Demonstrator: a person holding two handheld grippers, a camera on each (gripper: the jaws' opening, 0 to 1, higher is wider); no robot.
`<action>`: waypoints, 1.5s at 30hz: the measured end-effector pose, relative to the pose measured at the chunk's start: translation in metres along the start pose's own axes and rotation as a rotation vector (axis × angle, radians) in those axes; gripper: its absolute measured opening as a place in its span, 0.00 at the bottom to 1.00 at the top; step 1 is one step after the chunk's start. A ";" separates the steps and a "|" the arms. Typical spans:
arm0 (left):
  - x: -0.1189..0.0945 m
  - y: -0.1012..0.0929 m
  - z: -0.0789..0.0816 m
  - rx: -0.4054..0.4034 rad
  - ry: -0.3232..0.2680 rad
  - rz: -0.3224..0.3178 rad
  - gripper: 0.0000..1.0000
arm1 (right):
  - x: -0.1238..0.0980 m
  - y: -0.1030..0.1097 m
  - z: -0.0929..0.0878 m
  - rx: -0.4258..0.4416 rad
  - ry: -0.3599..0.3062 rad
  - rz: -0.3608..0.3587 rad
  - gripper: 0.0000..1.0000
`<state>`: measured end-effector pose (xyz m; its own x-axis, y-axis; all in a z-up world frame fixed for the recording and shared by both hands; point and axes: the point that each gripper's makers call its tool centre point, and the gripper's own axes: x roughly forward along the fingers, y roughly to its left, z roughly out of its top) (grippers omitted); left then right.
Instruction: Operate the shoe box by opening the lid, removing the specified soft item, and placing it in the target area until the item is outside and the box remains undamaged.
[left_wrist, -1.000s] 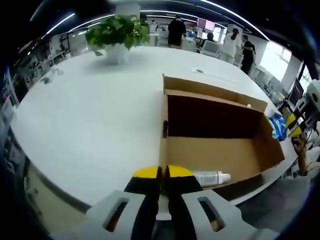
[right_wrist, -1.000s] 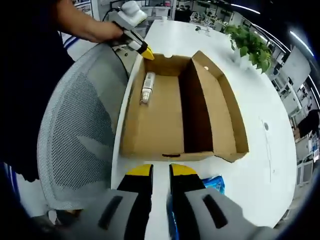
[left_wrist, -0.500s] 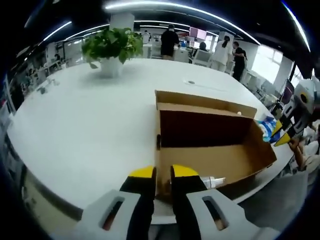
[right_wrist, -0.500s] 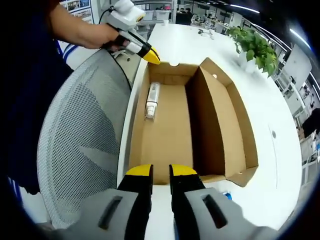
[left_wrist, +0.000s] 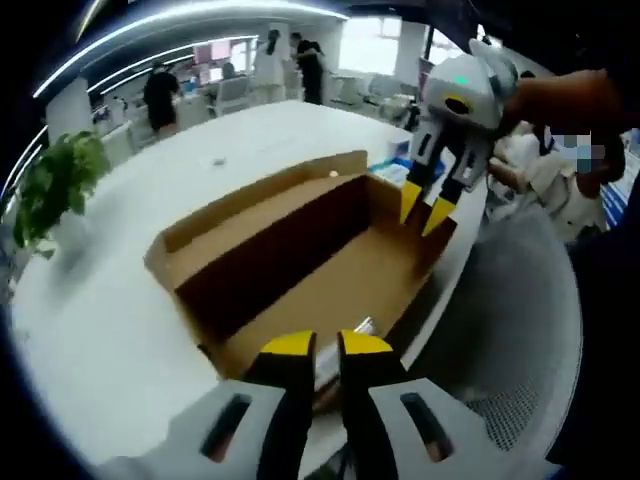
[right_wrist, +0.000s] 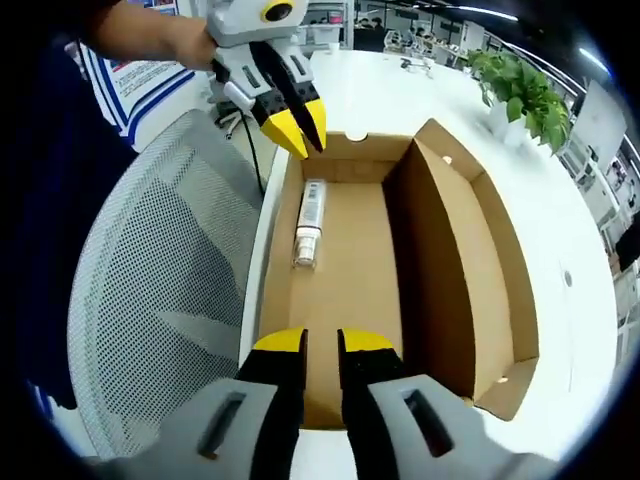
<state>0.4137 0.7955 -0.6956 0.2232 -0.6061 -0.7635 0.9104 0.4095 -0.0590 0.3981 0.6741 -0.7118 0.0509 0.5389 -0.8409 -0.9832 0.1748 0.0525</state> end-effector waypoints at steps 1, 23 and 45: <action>0.004 -0.004 -0.005 0.016 0.037 -0.036 0.08 | 0.001 0.000 0.001 0.004 -0.002 0.003 0.10; 0.042 0.007 -0.042 0.412 0.396 -0.366 0.11 | 0.038 0.001 0.010 0.086 0.005 0.080 0.13; 0.062 0.013 -0.041 0.440 0.366 -0.308 0.11 | 0.051 -0.002 0.022 0.092 -0.012 0.109 0.14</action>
<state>0.4247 0.7911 -0.7697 -0.1330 -0.3477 -0.9281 0.9888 -0.1106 -0.1002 0.4061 0.7191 -0.7430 -0.0526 0.5687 -0.8209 -0.9627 0.1896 0.1930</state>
